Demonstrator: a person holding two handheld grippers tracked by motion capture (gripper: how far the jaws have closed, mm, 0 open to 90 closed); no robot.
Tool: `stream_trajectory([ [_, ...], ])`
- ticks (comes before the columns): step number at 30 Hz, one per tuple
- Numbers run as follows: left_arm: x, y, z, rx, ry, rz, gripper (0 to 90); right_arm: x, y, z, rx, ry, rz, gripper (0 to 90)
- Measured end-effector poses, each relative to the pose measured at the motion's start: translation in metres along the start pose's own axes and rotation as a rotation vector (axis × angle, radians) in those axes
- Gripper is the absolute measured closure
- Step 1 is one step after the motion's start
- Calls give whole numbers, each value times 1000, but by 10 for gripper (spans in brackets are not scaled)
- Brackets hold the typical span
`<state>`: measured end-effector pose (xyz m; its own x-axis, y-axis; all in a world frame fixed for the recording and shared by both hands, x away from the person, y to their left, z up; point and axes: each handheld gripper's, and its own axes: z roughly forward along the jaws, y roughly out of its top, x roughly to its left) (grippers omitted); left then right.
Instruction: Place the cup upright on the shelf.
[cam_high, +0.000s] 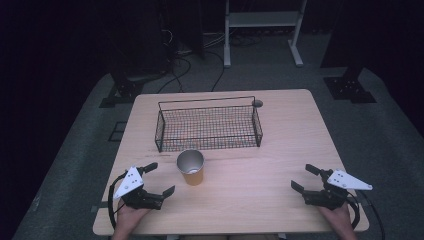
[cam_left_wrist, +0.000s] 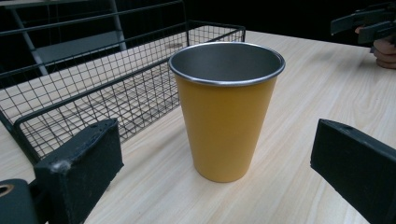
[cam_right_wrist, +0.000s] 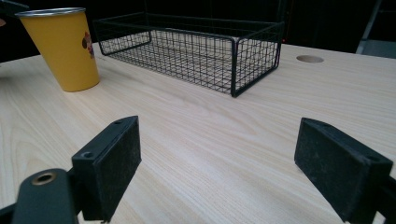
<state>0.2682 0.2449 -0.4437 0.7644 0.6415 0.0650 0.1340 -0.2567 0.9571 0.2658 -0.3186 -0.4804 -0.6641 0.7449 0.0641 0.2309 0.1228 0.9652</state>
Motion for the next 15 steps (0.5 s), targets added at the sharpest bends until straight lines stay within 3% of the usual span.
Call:
stream_trajectory([
  [15,1,2,17,15,-13,-7,12,0,0,0,2,2,-5,136],
])
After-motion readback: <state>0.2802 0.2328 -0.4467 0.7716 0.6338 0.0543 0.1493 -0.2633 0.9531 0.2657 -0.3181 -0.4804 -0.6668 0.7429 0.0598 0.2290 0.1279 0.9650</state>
